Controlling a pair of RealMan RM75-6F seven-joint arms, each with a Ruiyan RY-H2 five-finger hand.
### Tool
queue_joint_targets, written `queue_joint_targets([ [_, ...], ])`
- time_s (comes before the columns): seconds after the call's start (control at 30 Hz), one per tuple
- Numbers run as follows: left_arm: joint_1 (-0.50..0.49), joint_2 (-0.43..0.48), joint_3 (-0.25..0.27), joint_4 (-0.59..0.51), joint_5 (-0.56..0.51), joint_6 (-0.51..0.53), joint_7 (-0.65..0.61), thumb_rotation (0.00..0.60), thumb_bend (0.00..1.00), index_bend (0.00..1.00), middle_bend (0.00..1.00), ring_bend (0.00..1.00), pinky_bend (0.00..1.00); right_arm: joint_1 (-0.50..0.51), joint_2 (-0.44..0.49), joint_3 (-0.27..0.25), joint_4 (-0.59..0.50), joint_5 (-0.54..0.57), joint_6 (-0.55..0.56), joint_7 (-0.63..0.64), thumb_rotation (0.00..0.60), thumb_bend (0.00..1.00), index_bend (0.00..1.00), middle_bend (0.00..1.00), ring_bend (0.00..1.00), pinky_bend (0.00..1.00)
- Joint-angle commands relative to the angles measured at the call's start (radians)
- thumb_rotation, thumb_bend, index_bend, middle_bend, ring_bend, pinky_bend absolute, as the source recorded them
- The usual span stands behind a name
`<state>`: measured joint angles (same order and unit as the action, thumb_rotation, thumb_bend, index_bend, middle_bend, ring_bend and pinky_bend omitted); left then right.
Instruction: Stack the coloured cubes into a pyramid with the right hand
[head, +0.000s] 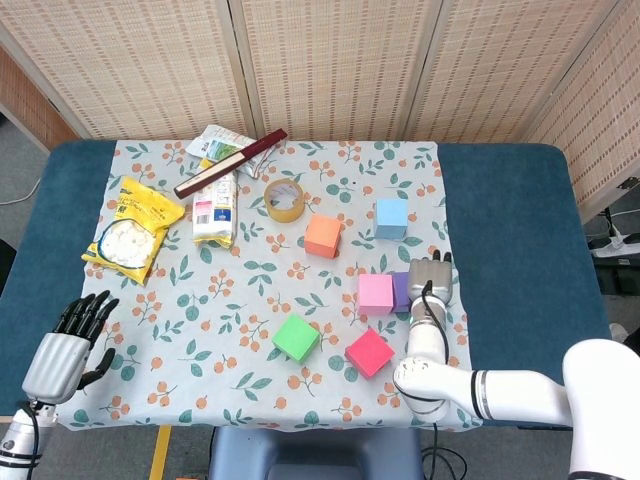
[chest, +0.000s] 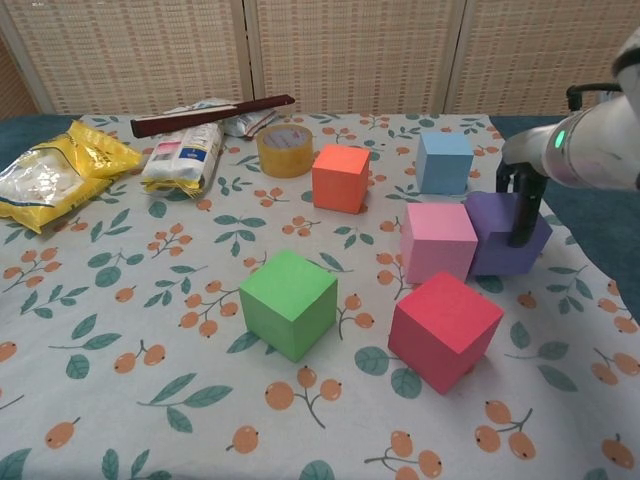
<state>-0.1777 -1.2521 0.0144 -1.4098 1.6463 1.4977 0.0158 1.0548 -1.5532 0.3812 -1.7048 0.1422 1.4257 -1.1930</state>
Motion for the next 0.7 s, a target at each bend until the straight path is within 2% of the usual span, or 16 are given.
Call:
queue_joint_targets([
  [0.03, 0.001, 0.001, -0.001, 0.0, -0.002, 0.001, -0.002, 0.6, 0.44, 0.0, 0.0, 0.0, 0.13, 0.005, -0.006, 0.003, -0.001, 0.006, 0.012, -0.015, 0.6, 0.14, 0.82, 0.23, 0.0, 0.04],
  [0.27, 0.001, 0.003, 0.001, -0.001, -0.001, -0.002, -0.005, 0.6, 0.44, 0.0, 0.0, 0.0, 0.13, 0.011, -0.002, -0.002, -0.014, 0.012, 0.057, -0.061, 0.6, 0.14, 0.81, 0.22, 0.0, 0.04],
  [0.7, 0.002, 0.004, 0.002, -0.003, 0.001, 0.0, -0.005, 0.6, 0.44, 0.0, 0.0, 0.0, 0.13, -0.004, -0.035, 0.003, 0.026, 0.002, 0.031, -0.064, 0.6, 0.14, 0.78, 0.22, 0.0, 0.04],
])
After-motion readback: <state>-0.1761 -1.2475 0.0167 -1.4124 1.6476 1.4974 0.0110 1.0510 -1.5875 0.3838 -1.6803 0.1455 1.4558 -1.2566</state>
